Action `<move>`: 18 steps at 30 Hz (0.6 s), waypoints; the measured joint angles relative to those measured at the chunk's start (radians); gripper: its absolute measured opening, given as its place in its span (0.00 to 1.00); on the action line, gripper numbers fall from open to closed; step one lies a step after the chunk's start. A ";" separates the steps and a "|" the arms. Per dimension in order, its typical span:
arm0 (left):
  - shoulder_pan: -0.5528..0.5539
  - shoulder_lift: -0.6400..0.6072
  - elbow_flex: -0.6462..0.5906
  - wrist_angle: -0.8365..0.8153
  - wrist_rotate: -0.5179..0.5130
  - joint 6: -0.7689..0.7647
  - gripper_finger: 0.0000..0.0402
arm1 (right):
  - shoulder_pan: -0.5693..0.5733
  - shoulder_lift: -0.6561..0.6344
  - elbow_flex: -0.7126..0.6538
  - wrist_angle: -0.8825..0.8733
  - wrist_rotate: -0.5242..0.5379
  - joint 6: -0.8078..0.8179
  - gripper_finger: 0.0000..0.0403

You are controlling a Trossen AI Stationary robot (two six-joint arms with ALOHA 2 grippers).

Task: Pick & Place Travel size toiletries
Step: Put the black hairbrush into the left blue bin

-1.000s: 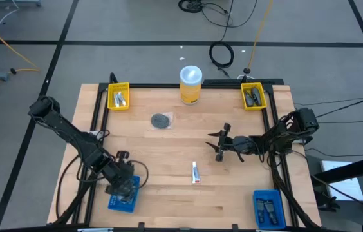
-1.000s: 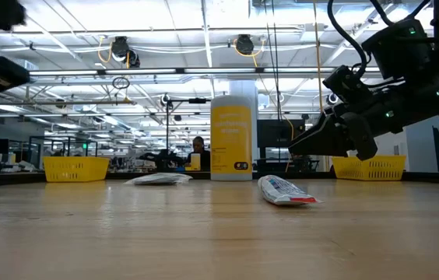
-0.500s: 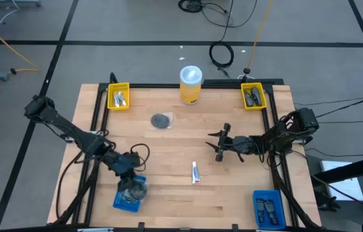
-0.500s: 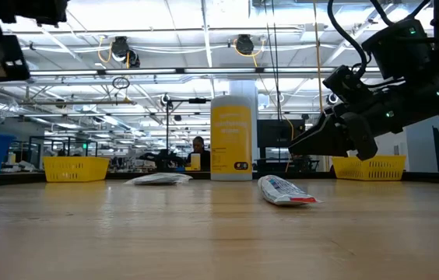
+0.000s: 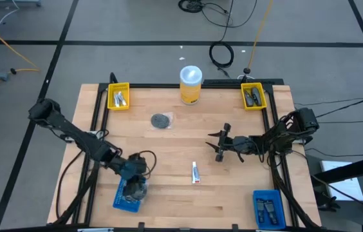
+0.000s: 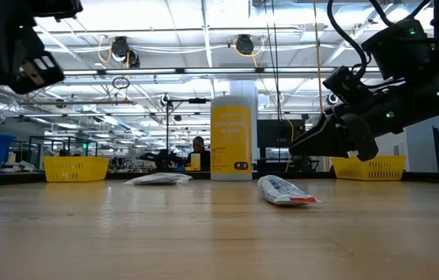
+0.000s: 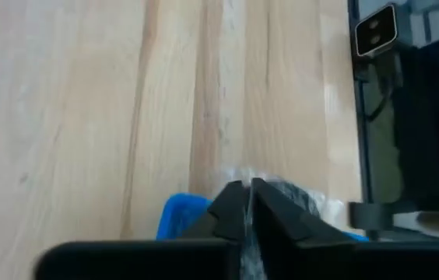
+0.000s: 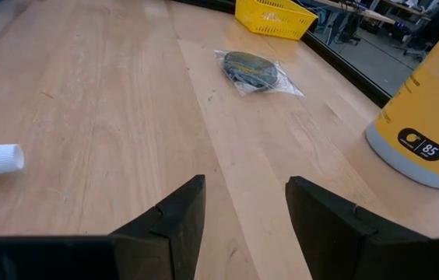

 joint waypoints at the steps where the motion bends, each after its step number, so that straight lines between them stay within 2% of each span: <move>1: 0.003 0.022 0.000 0.018 0.003 0.020 0.03 | 0.000 0.000 0.000 0.000 0.000 0.000 0.42; 6: 0.005 0.115 0.000 0.042 0.148 0.044 0.05 | 0.000 0.000 0.000 -0.001 0.000 0.000 0.42; 9: -0.011 0.122 0.000 0.055 0.218 0.085 0.04 | 0.000 0.000 0.000 -0.001 0.000 0.000 0.42; 13: -0.028 0.121 0.000 0.047 0.229 0.203 0.01 | 0.000 0.000 0.000 -0.001 0.000 0.000 0.42; 18: -0.052 0.121 0.012 -0.066 0.229 0.230 0.03 | 0.000 0.000 0.000 -0.001 0.000 0.000 0.42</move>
